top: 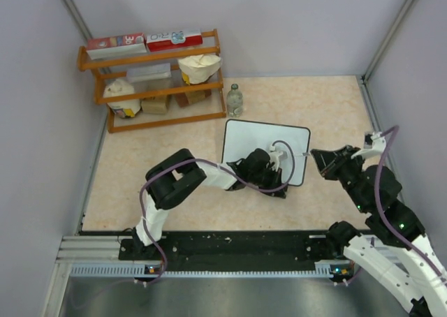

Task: Write a sentence on the whiteboard
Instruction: Adjust the whiteboard at the center of the board.

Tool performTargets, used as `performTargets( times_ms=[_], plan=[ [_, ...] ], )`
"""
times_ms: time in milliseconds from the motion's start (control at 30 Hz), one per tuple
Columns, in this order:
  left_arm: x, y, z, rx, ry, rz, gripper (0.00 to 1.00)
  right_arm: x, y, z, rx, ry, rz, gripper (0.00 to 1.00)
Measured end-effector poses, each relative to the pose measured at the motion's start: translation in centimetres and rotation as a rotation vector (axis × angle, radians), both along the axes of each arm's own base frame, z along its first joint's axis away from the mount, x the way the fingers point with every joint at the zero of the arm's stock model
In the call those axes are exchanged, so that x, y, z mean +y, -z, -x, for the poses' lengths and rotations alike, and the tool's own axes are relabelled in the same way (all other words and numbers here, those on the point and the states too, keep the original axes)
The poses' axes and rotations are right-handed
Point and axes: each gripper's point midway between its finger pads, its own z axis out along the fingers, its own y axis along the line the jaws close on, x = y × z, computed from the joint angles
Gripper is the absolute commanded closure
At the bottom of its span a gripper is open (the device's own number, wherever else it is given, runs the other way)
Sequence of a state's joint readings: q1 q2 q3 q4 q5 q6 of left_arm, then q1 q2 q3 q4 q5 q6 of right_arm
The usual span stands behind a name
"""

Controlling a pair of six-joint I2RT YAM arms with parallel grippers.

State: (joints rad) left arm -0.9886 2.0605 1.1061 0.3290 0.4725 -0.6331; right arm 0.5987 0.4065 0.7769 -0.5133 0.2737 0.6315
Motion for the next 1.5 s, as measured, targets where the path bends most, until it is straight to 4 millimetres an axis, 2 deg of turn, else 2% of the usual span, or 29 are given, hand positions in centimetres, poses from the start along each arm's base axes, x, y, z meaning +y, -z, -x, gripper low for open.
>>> performTargets(
  times_ms=[100, 167, 200, 267, 300, 333, 367, 467, 567, 633, 733, 867, 1100, 1300, 1433, 1500],
  plan=[
    [0.1, 0.0, -0.1, -0.007, -0.007, -0.003, 0.99, -1.3, -0.9, 0.4, -0.030, 0.047, -0.007, 1.00],
    [0.8, -0.1, -0.1, -0.026, -0.025, -0.011, 0.94, -1.9, -1.4, 0.6, -0.043, 0.068, -0.010, 1.00],
    [1.6, -0.1, 0.1, -0.032, -0.037, -0.025, 0.91, -2.0, -1.5, 0.6, -0.047, 0.072, -0.010, 1.00],
    [3.7, -0.2, 0.5, -0.049, -0.067, -0.064, 0.76, -2.1, -1.5, 0.6, -0.047, 0.076, -0.007, 1.00],
    [4.6, -0.6, 0.7, -0.063, -0.079, -0.076, 0.70, -2.2, -1.4, 0.6, -0.045, 0.079, -0.006, 1.00],
    [5.6, -1.1, 0.8, -0.079, -0.096, -0.087, 0.59, -2.2, -1.4, 0.6, -0.042, 0.079, -0.004, 1.00],
    [6.5, -1.7, 0.9, -0.099, -0.117, -0.093, 0.54, -2.1, -1.3, 0.6, -0.040, 0.080, -0.002, 1.00],
    [9.4, -3.6, 0.9, -0.160, -0.185, -0.119, 0.44, -2.1, -1.1, 0.5, -0.031, 0.080, 0.005, 1.00],
    [11.7, -4.6, 0.1, -0.220, -0.273, -0.166, 0.39, -2.0, -0.9, 0.4, -0.025, 0.080, 0.009, 1.00],
    [13.3, -4.3, -0.5, -0.248, -0.330, -0.229, 0.39, -1.9, -0.8, 0.3, -0.020, 0.078, 0.013, 1.00],
    [15.4, -2.6, -1.2, -0.273, -0.382, -0.342, 0.39, -1.8, -0.6, 0.1, -0.011, 0.075, 0.018, 1.00],
    [17.0, -0.2, -1.6, -0.283, -0.399, -0.459, 0.39, -1.4, -0.3, 0.0, 0.001, 0.063, 0.024, 1.00],
    [15.4, 0.1, -3.8, -0.332, -0.421, -0.471, 0.43, -1.0, -0.2, 0.0, 0.008, 0.045, 0.024, 1.00],
    [14.7, 0.2, -5.0, -0.361, -0.449, -0.479, 0.51, -0.8, -0.2, 0.0, 0.010, 0.036, 0.024, 1.00],
    [14.8, 0.3, -5.3, -0.377, -0.464, -0.491, 0.65, -0.7, -0.1, 0.0, 0.013, 0.029, 0.025, 1.00],
    [14.5, 0.3, -5.6, -0.381, -0.470, -0.488, 0.76, -0.5, 0.0, 0.0, 0.017, 0.023, 0.026, 1.00]
  ],
)
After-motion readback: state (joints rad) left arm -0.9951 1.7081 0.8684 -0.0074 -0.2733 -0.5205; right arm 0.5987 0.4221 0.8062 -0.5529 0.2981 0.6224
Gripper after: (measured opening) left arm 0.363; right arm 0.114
